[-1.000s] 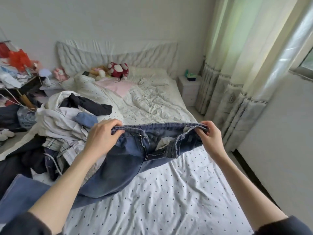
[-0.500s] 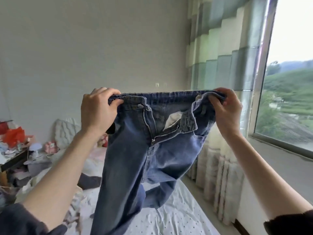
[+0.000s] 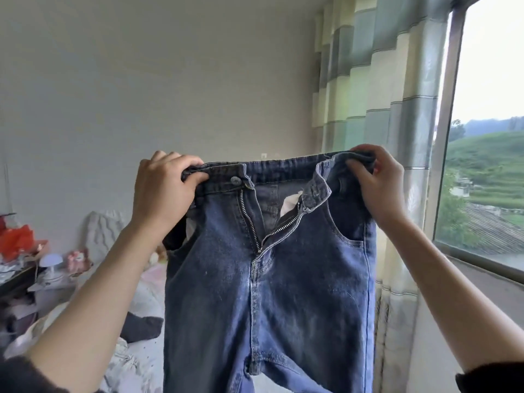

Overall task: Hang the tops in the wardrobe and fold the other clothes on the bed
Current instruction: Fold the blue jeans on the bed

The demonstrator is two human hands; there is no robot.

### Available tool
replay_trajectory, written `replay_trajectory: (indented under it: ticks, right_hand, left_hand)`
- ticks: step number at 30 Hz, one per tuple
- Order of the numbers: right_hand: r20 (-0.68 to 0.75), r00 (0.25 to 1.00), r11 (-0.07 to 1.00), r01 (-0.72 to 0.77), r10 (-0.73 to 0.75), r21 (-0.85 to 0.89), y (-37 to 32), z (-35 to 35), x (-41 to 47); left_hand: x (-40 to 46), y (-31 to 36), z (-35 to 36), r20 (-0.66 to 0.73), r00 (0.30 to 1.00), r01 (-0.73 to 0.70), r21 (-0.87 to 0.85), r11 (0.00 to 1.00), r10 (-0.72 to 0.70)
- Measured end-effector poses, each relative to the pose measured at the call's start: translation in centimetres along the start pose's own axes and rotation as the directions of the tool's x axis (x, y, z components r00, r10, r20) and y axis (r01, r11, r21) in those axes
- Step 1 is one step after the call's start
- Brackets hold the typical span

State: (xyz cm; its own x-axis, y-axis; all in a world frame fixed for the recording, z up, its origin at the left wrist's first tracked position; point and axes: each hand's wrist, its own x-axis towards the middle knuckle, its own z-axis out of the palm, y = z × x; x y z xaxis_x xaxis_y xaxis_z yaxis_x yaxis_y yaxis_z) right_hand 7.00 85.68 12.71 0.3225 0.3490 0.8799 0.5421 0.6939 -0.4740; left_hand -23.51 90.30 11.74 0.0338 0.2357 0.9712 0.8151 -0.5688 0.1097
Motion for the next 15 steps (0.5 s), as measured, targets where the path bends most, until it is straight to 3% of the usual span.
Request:
replay_trajectory:
  ticks: [4,10,15]
  right_hand:
    - [0.127,0.979,0.986,-0.149,0.159,-0.079,8.2,2.6,-3.1]
    - [0.253,0.857,0.891,-0.407,0.448,-0.199,24.4,8.3,-8.6]
    - [0.257,0.718,0.758,-0.565,0.647,-0.327,39.2,15.6,-12.3]
  left_hand:
    - [-4.3,-2.7,5.9,0.299,0.944,0.153,-0.031,0.988,-0.137]
    - [-11.8,-9.0,18.8,0.606,0.724,0.316,0.133,0.94,-0.329]
    - [-17.0,-14.8,32.5,0.725,0.578,0.22,0.302,0.928,-0.373]
